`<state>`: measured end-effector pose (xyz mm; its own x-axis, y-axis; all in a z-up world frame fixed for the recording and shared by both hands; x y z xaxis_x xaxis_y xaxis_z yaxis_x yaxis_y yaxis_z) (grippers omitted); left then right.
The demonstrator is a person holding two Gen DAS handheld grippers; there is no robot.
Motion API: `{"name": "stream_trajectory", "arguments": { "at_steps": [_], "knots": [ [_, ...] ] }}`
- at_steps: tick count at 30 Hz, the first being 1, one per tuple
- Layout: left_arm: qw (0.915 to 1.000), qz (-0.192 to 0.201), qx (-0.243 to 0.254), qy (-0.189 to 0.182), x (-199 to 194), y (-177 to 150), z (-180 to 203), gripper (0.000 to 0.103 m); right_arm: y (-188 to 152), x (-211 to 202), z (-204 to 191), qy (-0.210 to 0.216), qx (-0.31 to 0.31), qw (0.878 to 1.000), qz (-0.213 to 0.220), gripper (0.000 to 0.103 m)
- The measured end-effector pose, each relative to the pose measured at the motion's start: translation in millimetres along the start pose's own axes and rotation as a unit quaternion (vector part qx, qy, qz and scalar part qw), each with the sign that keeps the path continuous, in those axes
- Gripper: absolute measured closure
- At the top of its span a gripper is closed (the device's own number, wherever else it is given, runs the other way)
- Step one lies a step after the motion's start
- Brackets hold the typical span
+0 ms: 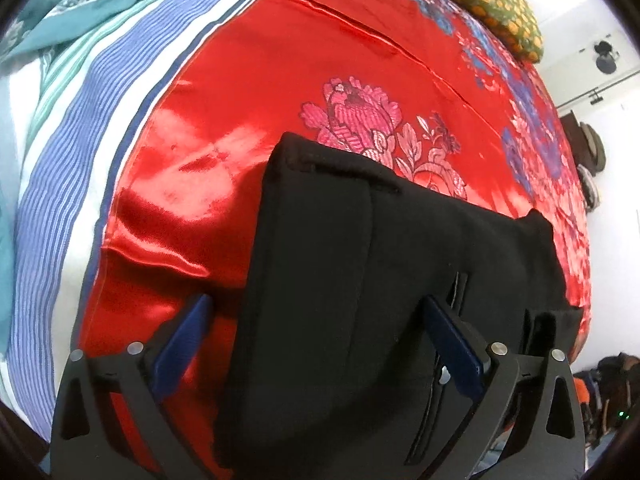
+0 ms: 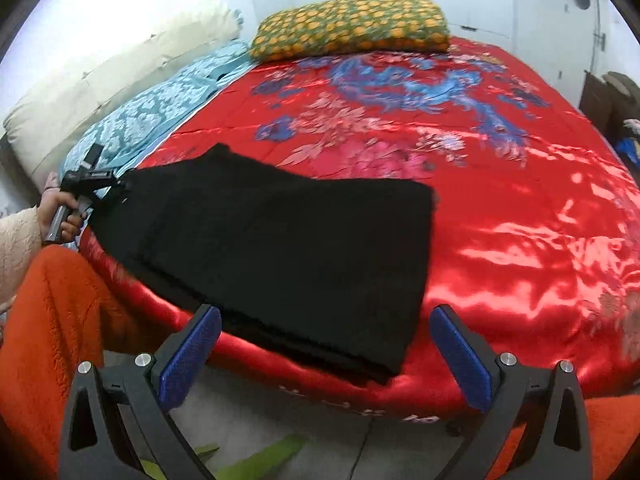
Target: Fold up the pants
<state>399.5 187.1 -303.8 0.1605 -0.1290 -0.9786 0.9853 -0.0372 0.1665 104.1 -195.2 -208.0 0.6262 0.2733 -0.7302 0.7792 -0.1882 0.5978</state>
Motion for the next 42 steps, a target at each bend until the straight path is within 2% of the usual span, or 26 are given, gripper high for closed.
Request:
{"name": "stream_trajectory", "arguments": {
  "at_steps": [1,2,3,4,5,7,8,11,14,16,19,23,26,28,31,33,34,35,36,37,38,39,41,42],
  "knots": [
    [1.0000,-0.002,0.001,0.002,0,0,1,0.003,-1,3,-1,0.002,0.000,1.000,-0.003,0.000],
    [1.0000,0.001,0.006,-0.001,-4,0,4,0.022,-2,6,-1,0.003,0.000,1.000,-0.005,0.000],
    [0.9996,0.004,0.016,-0.023,-10,-2,11,0.049,-2,6,-2,0.004,0.000,1.000,-0.006,0.000],
    [0.9995,0.006,0.022,-0.023,-15,-3,16,0.052,-2,7,-2,0.005,0.000,1.000,-0.006,0.000],
    [0.9995,0.014,0.027,-0.006,-21,-4,20,0.064,-2,7,-1,0.007,0.001,1.000,-0.005,0.000],
    [0.9998,0.019,0.007,0.001,-29,-7,20,0.072,-1,6,2,0.009,0.007,1.000,-0.001,0.000],
    [0.9995,0.020,-0.024,-0.009,-35,-8,18,0.076,0,6,4,0.010,0.010,1.000,0.001,0.000],
    [0.9925,0.032,-0.095,-0.070,-59,-13,17,0.081,5,2,8,0.013,0.022,1.000,0.014,0.000],
    [0.9840,0.040,-0.129,-0.116,-90,-23,28,0.082,9,-6,12,0.022,0.032,0.999,0.034,0.000],
    [0.9808,0.049,-0.127,-0.140,-115,-30,49,0.082,11,-12,16,0.030,0.040,0.998,0.048,0.000],
    [0.9796,0.056,-0.098,-0.167,-149,-44,106,0.083,13,-21,25,0.042,0.062,0.995,0.070,0.000],
    [0.9758,0.057,-0.068,-0.200,-170,-59,185,0.083,16,-38,43,0.057,0.100,0.988,0.106,0.000],
    [0.9715,0.047,-0.045,-0.228,-169,-76,255,0.083,17,-55,57,0.061,0.121,0.981,0.136,0.000],
    [0.9715,0.035,-0.030,-0.232,-156,-88,295,0.083,17,-65,64,0.063,0.131,0.978,0.152,0.000],
    [0.9808,0.027,0.007,-0.193,-118,-116,349,0.082,15,-78,76,0.065,0.150,0.971,0.173,0.000],
    [0.9873,0.021,0.038,-0.153,-83,-134,378,0.071,12,-84,84,0.066,0.165,0.967,0.182,0.000],
    [0.9878,0.009,0.044,-0.149,-67,-139,390,0.066,11,-87,87,0.067,0.172,0.965,0.187,0.000],
    [0.9857,-0.023,0.042,-0.162,-45,-151,403,0.057,11,-89,90,0.067,0.178,0.963,0.191,0.000],
    [0.9826,-0.045,0.033,-0.177,-32,-160,409,0.054,10,-92,91,0.068,0.181,0.962,0.194,0.000],
    [0.9793,-0.052,0.025,-0.194,-27,-167,415,0.054,9,-94,93,0.069,0.184,0.961,0.197,0.000],
    [0.9784,-0.042,0.026,-0.201,-31,-169,418,0.048,8,-96,94,0.071,0.188,0.959,0.200,0.000],
    [0.9767,-0.034,0.034,-0.209,-38,-170,421,0.036,6,-98,95,0.074,0.193,0.957,0.203,0.000],
    [0.9719,-0.015,0.064,-0.226,-62,-173,420,0.029,2,-100,97,0.080,0.201,0.955,0.204,0.000],
    [0.9705,0.007,0.081,-0.227,-77,-170,415,0.028,0,-98,98,0.084,0.204,0.955,0.200,0.000]
  ]
}}
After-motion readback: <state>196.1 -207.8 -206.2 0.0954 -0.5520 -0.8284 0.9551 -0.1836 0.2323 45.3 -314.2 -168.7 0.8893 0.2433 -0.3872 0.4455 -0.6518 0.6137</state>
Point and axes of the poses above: each gripper's, at about its wrist camera, not at the fingertips, and x roughly the way its jaws point, z to its right, y to its top, the point moved 7 cm from there along x, roughly the way its jaws point, and after that the axes turned 15 degrees about y, right-handed, at the moved point
